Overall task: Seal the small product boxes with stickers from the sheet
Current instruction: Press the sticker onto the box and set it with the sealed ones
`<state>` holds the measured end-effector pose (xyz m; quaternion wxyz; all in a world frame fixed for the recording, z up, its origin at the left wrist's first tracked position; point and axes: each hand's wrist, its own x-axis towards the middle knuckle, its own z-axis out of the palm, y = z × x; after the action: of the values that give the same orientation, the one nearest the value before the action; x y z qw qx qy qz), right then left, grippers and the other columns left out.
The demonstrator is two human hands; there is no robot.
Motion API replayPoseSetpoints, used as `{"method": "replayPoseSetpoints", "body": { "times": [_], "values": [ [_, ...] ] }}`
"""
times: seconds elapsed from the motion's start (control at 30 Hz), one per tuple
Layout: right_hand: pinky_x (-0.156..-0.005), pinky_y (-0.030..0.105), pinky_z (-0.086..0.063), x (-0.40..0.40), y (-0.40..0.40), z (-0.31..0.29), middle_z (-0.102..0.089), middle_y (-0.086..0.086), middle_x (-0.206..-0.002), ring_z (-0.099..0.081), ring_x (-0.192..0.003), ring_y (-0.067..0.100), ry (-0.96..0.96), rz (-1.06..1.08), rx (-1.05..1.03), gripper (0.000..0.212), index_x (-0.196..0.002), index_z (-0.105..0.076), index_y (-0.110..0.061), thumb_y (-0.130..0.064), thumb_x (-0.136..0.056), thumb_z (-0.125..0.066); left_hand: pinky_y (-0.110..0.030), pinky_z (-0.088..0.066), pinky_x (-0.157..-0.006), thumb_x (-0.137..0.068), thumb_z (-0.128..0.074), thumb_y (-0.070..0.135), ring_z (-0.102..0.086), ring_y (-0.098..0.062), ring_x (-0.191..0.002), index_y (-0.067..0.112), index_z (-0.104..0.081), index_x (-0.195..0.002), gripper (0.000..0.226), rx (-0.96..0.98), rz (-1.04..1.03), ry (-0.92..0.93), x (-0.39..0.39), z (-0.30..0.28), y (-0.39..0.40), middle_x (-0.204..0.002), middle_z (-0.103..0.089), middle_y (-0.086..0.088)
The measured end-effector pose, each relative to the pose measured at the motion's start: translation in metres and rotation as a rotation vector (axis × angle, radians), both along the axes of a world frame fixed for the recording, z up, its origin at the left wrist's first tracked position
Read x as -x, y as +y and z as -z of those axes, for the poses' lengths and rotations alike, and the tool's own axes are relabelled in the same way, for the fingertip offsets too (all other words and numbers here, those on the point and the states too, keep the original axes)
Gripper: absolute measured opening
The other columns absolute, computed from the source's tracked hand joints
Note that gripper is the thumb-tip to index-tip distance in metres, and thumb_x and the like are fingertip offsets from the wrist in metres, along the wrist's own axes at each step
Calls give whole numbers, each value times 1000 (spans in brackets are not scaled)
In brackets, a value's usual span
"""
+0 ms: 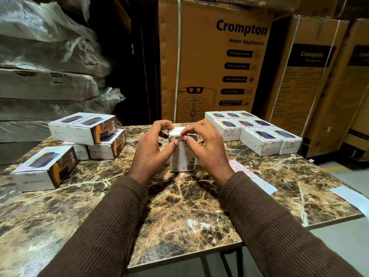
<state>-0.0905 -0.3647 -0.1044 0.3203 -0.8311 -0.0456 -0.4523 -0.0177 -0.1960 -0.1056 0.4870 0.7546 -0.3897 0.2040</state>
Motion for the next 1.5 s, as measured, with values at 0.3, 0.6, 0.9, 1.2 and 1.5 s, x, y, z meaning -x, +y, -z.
{"method": "replayPoseSetpoints", "body": {
  "times": [0.3, 0.6, 0.9, 1.2, 1.5],
  "values": [
    [-84, 28, -59, 5, -8, -4, -63, -5, -116, -61, -111, 9, -14, -11, -89, 15, -110, -72, -17, -13, -96, -71, -24, -52, -84, -94, -74, 21, -56, 1, -109, 25, -52, -136, 47, -8, -52, 71, 0, 1, 0, -137, -54, 11],
    [-83, 30, -55, 6, -17, 7, -64, -1, -108, -63, -103, 14, 291, 8, -211, 16, -92, -57, -16, -14, -94, -72, -43, -66, -79, -99, -70, 27, -72, -23, -106, 16, -58, -89, 19, -157, -70, 297, -12, 17, 3, -111, -72, -1],
    [-68, 14, -57, 6, -17, 6, -64, -5, -124, -64, -109, 8, 339, -93, -325, 23, -120, -66, -19, -15, -98, -69, -33, -63, -76, -99, -69, 26, -67, -13, -101, 23, -63, -97, 7, -65, 7, 291, -4, 8, 1, -109, -66, 9],
    [-104, 45, -55, 4, -17, 11, -69, -2, -125, -62, -112, 10, 476, -16, -271, 33, -131, -72, -21, -30, -100, -69, -28, -59, -77, -101, -66, 39, -67, -12, -97, 22, -67, -104, 18, -47, 4, 358, -8, 9, 6, -104, -70, 5],
    [-75, 30, -56, 9, -21, 9, -65, -1, -112, -64, -101, 15, 534, -49, -334, 21, -111, -61, -18, -26, -96, -74, -31, -61, -78, -82, -89, 19, -68, -14, -97, 20, -50, -116, 52, -216, 33, 490, -4, 3, 11, -112, -64, 2]
  ]
}}
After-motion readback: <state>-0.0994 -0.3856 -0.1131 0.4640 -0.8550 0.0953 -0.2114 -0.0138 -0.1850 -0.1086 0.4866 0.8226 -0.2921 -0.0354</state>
